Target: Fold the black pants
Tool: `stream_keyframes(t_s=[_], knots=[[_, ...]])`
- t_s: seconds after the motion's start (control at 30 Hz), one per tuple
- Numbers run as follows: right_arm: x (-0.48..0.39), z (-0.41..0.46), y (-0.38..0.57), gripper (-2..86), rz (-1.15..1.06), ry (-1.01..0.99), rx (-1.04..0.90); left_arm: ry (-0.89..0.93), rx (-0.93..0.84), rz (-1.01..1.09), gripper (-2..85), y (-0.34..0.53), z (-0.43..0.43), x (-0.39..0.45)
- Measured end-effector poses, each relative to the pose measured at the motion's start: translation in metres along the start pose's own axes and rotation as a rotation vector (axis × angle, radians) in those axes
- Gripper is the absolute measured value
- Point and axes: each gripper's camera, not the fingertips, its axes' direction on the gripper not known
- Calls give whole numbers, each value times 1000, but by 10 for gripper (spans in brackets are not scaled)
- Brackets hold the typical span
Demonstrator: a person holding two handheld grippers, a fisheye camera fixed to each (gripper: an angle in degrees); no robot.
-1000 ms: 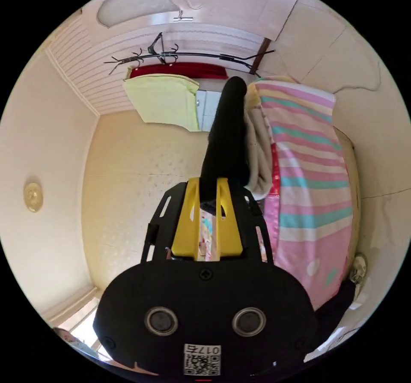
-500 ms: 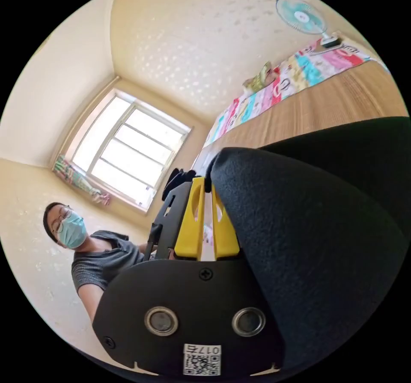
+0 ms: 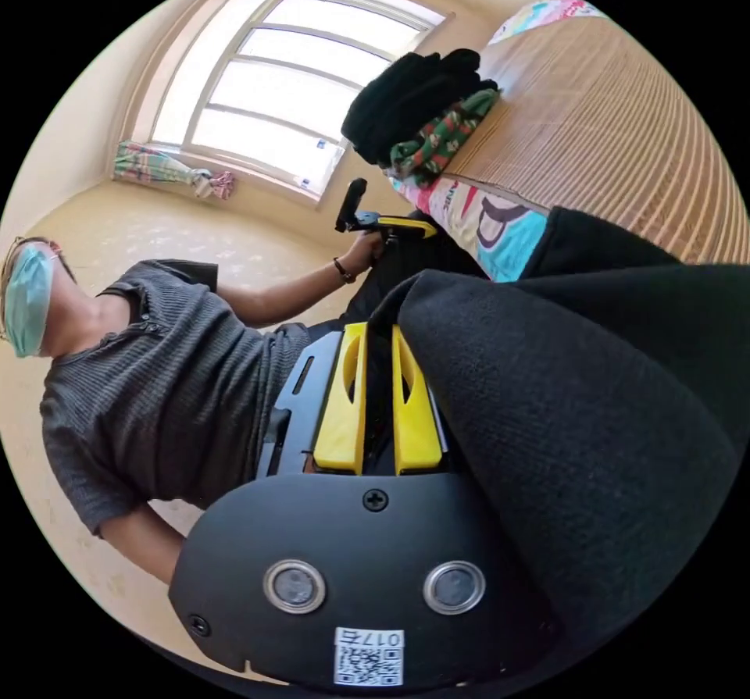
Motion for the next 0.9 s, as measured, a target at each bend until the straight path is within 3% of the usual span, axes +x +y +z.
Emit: stream_keyframes(t_s=[0.13,0.23,0.33,0.37,0.43,0.6,0.67,0.73,0.77,0.8,0.83,0.9], knots=[[5,-35,42,6,-2,-57,242,14,6,4,-10,13,8,-3],[10,-110,96,4,4,21,599,40,13,-1,-10,23,15,-6],[23,-180,151,4,290,398,870,35,16,2,-10,33,25,-3],[36,-201,170,4,497,534,938,32,16,3,-10,36,27,-2],[50,-224,193,5,633,616,1041,25,16,8,-10,46,36,2],[94,-234,203,11,692,470,1226,23,40,-25,-10,72,51,6],[101,-228,198,11,697,447,1280,-63,116,-61,-10,91,45,13],[108,-224,189,7,604,351,1335,-208,236,-104,-10,122,33,32],[110,-222,177,6,377,202,1357,-227,258,-107,-10,129,30,37],[111,-220,156,6,157,42,1342,-238,296,-98,-10,142,28,49],[111,-218,143,6,101,-3,1316,-218,322,-71,-10,151,28,61],[101,-212,79,7,178,113,1101,-185,330,-7,-10,159,33,79]])
